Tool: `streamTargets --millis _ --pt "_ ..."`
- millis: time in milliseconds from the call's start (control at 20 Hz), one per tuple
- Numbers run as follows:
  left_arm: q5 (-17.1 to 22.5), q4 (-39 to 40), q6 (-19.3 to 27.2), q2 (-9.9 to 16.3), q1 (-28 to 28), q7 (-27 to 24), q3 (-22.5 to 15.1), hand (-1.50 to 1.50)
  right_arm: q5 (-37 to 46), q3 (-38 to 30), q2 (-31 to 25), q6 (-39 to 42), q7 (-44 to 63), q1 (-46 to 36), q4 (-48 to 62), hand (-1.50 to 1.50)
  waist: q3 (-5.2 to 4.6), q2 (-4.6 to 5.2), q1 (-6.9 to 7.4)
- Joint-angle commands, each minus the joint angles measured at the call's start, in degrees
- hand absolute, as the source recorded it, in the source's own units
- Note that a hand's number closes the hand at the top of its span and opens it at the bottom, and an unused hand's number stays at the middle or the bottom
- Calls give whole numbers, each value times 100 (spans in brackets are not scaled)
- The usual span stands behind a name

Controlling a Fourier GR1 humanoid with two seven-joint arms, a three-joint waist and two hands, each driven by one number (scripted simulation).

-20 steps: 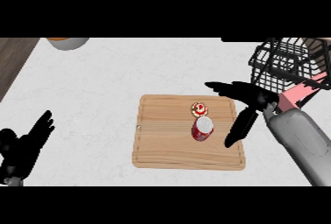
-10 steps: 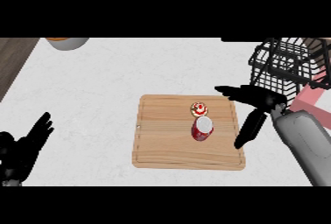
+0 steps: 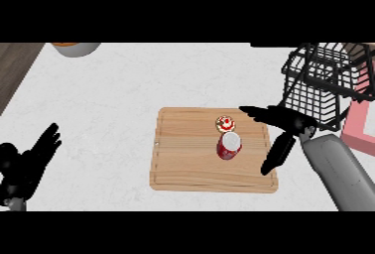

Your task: Pick the can from the cutting board and place it in the tiered basket

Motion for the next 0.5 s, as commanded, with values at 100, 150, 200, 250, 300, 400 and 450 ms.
streamTargets --millis 100,150,200,250,300,400,450 --pt "-249 -261 -91 -277 419 -201 66 0 511 -225 345 -81 -209 68 137 -150 0 -2 18" --pt "-258 697 -207 -124 -362 -357 314 0 585 -175 486 -86 -320 -4 254 -150 -2 5 -5" --pt "-250 -382 -61 -253 169 148 158 0 658 -258 541 -37 -415 -170 472 -150 1 0 24" --pt "-244 55 -199 -183 -111 17 316 0 593 -465 506 78 -338 -344 621 -150 0 3 13" --pt "-362 -240 -107 -318 122 177 194 0 826 -284 567 -18 -573 80 390 -150 0 -1 8" --pt "-339 -738 -152 -328 392 436 211 0 788 -348 702 -62 -249 129 139 -150 0 -5 8" --pt "-461 -501 -50 -494 167 263 129 0 1087 -383 616 -20 -894 -256 910 -150 1 5 23"
